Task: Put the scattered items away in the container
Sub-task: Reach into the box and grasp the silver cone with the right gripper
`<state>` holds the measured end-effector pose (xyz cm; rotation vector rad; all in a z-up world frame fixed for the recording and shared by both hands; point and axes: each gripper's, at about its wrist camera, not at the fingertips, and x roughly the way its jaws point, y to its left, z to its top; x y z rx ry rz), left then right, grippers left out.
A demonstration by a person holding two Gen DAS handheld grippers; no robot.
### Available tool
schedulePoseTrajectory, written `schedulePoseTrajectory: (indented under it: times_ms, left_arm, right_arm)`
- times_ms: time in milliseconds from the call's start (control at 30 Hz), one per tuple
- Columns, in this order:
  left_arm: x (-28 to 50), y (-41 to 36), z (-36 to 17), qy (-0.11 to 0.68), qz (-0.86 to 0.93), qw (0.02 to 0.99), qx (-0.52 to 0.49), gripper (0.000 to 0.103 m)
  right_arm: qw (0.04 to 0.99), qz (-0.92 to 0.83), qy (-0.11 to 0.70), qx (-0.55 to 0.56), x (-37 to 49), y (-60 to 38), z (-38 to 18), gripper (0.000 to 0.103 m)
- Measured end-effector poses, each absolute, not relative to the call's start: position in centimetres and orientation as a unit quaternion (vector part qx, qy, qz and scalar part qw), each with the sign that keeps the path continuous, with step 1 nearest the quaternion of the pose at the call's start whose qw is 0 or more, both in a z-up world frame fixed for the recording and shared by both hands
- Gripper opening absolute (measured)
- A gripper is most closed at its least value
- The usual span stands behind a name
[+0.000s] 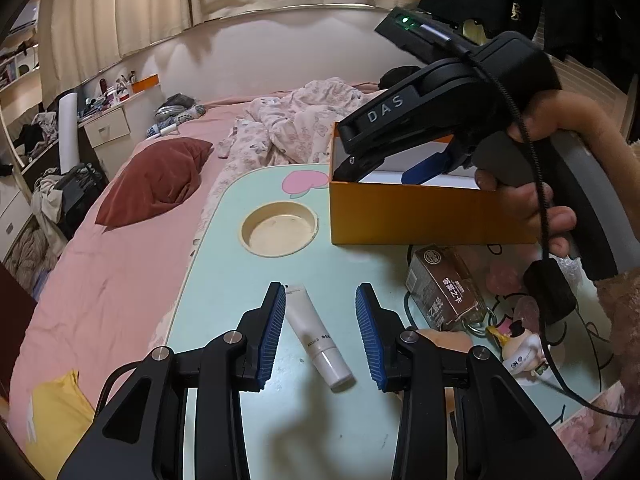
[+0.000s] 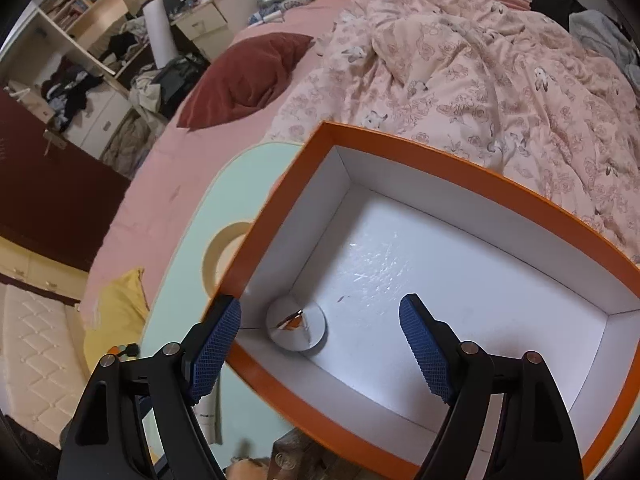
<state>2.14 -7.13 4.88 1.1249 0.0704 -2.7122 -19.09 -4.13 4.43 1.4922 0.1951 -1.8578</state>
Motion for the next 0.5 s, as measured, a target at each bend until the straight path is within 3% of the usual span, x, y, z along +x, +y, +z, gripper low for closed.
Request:
schedulePoseTrajectory:
  times_ms: [500]
  left_arm:
    - [2.0,-7.0,4.8,0.028,-0.918,0.096,0.383,0.038]
  right_arm:
    - [0.372,-0.672,0.117,0.63,-20.4,-4.9,2.3,0.082]
